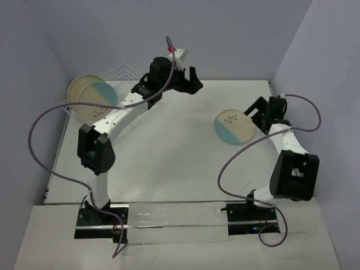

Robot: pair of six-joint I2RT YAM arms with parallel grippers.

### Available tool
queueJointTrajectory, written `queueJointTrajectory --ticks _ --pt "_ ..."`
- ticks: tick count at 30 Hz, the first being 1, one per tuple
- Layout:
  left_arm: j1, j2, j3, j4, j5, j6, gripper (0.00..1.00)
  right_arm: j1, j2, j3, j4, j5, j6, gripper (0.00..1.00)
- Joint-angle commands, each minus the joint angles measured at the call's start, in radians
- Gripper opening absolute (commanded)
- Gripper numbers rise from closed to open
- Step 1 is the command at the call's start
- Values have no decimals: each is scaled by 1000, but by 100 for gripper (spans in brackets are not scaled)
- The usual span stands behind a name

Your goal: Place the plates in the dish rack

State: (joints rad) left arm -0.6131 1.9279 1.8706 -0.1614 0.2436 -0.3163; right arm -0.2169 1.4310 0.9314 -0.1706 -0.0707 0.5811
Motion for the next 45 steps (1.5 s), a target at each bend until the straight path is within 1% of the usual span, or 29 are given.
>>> queueJointTrajectory --ticks 1,2,3,5,8,11,16,20,26,28,31,35,37,42,44,45 --pt "-45 181 140 -42 27 -46 99 -18 40 24 25 21 3 100" --pt "-60 245 200 -57 28 -46 99 -18 51 26 25 35 -1 100" --pt "-61 250 203 -65 31 -47 99 -20 55 26 25 46 -2 100" --pt "-69 347 271 -64 91 -68 99 -24 70 32 25 69 -18 100" --pt "-72 391 274 -13 92 -105 99 -41 96 32 25 88 -14 100" --pt "-85 438 269 50 125 -139 98 -57 138 44 25 87 -10 100" --pt "-123 526 333 31 100 -134 97 -67 202 61 25 77 -25 100" --pt "-126 548 324 35 93 -149 97 -70 259 98 25 48 -52 100" --pt "-126 551 289 29 14 -147 97 -70 350 149 23 -93 -78 99" --pt "-126 558 287 22 11 -146 98 -70 362 154 25 -126 -76 98" --pt "-126 568 278 4 -4 -146 98 -67 380 158 29 -223 -87 97" --pt "-125 569 252 -14 -42 -124 98 -67 378 146 49 -273 -86 96" --pt "-123 572 243 -18 -56 -120 96 -68 378 142 56 -287 -85 96" --pt "-120 604 249 -21 -27 -134 85 -61 388 145 71 -331 -91 96" --pt "-120 622 260 -27 -24 -136 83 -48 393 153 70 -335 -109 96" --pt "-119 628 260 -31 -34 -136 81 -33 397 159 71 -329 -119 96"
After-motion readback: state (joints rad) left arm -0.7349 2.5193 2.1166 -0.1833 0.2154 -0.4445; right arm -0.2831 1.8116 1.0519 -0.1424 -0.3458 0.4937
